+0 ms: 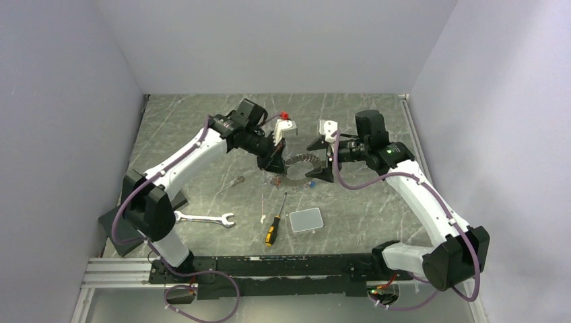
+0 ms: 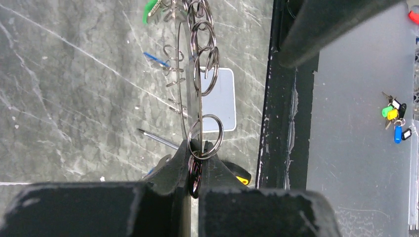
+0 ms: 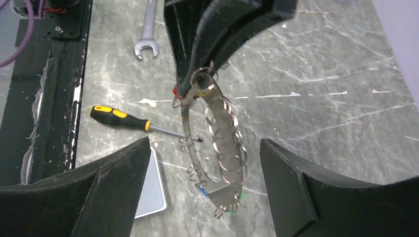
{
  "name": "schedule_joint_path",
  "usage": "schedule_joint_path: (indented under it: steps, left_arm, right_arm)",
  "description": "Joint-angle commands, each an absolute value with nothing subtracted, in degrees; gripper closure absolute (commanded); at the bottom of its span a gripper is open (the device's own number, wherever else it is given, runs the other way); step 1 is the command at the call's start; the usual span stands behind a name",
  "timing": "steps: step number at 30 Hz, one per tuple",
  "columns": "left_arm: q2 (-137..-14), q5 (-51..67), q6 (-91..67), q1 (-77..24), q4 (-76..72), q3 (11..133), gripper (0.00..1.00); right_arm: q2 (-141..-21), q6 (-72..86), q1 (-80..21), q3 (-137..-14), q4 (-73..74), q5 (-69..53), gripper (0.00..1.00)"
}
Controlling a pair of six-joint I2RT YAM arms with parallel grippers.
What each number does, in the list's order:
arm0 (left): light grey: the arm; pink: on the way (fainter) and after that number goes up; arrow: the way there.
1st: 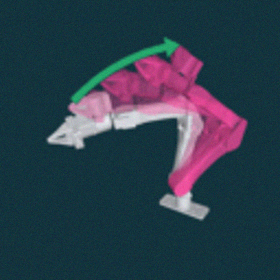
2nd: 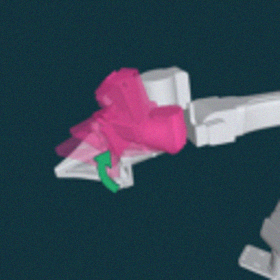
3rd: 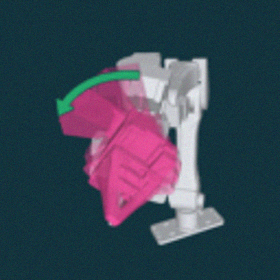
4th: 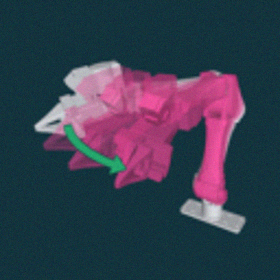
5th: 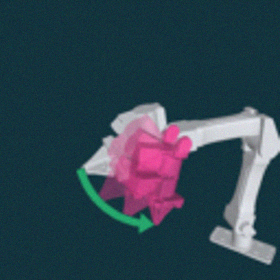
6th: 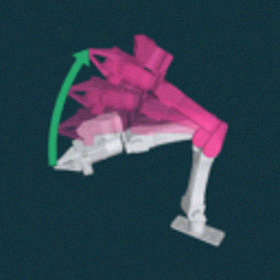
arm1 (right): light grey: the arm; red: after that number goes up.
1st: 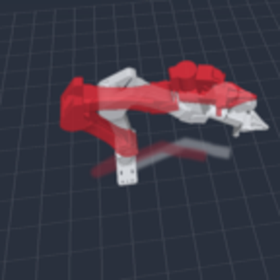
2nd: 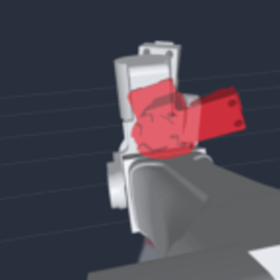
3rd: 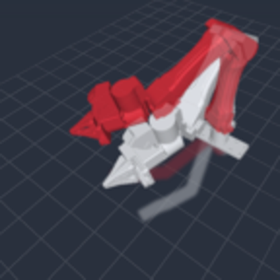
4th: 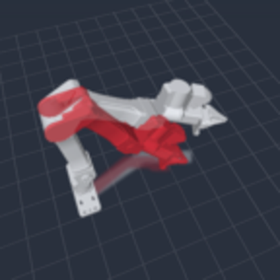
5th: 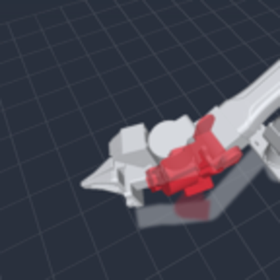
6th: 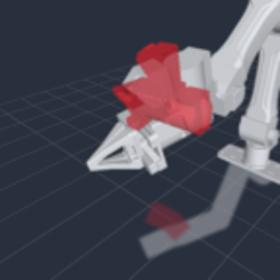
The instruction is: Remove the keys from the keyring
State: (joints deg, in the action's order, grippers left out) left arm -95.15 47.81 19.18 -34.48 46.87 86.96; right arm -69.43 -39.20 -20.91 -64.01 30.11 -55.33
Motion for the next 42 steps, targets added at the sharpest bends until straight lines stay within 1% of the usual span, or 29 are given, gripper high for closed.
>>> schedule_joint_path:
  steps: [1,6,9,10,12,14,17,20,23,24,25,27,28,30,31,34,35,36,40,42]
  left_arm:
    - [-88.82,54.24,22.27,-34.48,44.10,84.69,1.00]
    - [-89.08,57.53,26.70,-34.27,49.03,86.76,1.00]
    - [-89.72,57.19,28.32,-34.27,51.18,88.59,1.00]
    - [-90.04,57.07,29.15,-34.28,52.22,89.25,1.00]
    - [-90.75,57.23,31.07,-34.22,54.47,90.65,1.00]
    - [-91.68,56.95,32.74,-34.19,56.87,92.57,1.00]
    - [-93.41,56.16,35.03,-34.15,60.31,95.70,1.00]
    - [-95.55,55.92,36.17,-33.37,62.50,98.09,1.00]
    - [-97.63,54.31,35.02,-32.01,62.21,101.23,1.00]
    - [-98.24,53.29,33.05,-31.35,60.57,102.19,0.93]
    - [-98.64,51.95,30.37,-30.38,57.93,102.77,0.82]
    - [-98.96,49.26,23.30,-28.09,51.97,102.98,0.48]
    - [-98.78,47.00,20.46,-27.21,48.88,102.63,0.36]
    - [-97.89,43.50,15.67,-25.56,42.65,101.25,0.20]
    - [-97.38,42.03,13.73,-24.72,40.00,100.12,0.17]
    - [-95.87,38.42,10.97,-23.40,35.25,98.09,0.12]
    - [-95.43,38.07,10.71,-23.38,34.73,97.64,0.04]
    - [-95.11,38.41,10.35,-23.38,34.20,97.03,0.01]
    - [-93.82,43.55,7.20,-23.40,30.73,93.97,0.01]
    - [-92.77,45.98,5.50,-23.54,27.66,91.30,0.01]
  right_arm:
    - [-68.26,-41.40,-19.37,-63.54,32.14,-57.14,0.15]
    - [-68.36,-32.85,-18.11,-59.63,24.00,-64.54,0.16]
    - [-69.41,-28.97,-18.26,-58.96,21.24,-67.59,0.24]
    - [-69.79,-28.14,-18.28,-58.97,20.91,-67.99,0.28]
    - [-70.31,-26.58,-18.29,-58.83,20.64,-68.56,0.41]
    - [-70.51,-23.58,-18.37,-58.17,19.19,-68.87,0.50]
    - [-70.30,-16.51,-18.50,-55.98,14.05,-69.33,0.74]
    - [-70.22,-7.67,-18.72,-53.56,7.02,-67.49,1.00]
    - [-69.96,2.37,-18.70,-51.15,1.10,-64.27,1.00]
    - [-69.39,5.81,-18.72,-49.76,-2.24,-62.95,1.00]
    - [-68.63,9.46,-18.70,-47.78,-5.61,-60.71,1.00]
    - [-66.96,15.17,-18.59,-45.67,-10.31,-54.53,1.00]
    - [-66.81,17.83,-18.28,-45.52,-11.31,-51.49,1.00]
    - [-67.28,22.73,-17.06,-46.18,-11.64,-45.95,1.00]
    - [-67.41,25.51,-16.32,-46.25,-12.08,-42.16,1.00]
    - [-67.92,34.55,-14.08,-46.63,-13.74,-34.58,1.00]
    - [-68.06,37.30,-13.87,-46.90,-13.88,-31.86,1.00]
    - [-68.16,39.98,-13.66,-47.08,-14.70,-29.72,1.00]
    - [-69.96,52.00,-12.33,-46.11,-24.18,-25.16,1.00]
    - [-71.35,57.50,-12.06,-46.76,-26.08,-21.12,1.00]
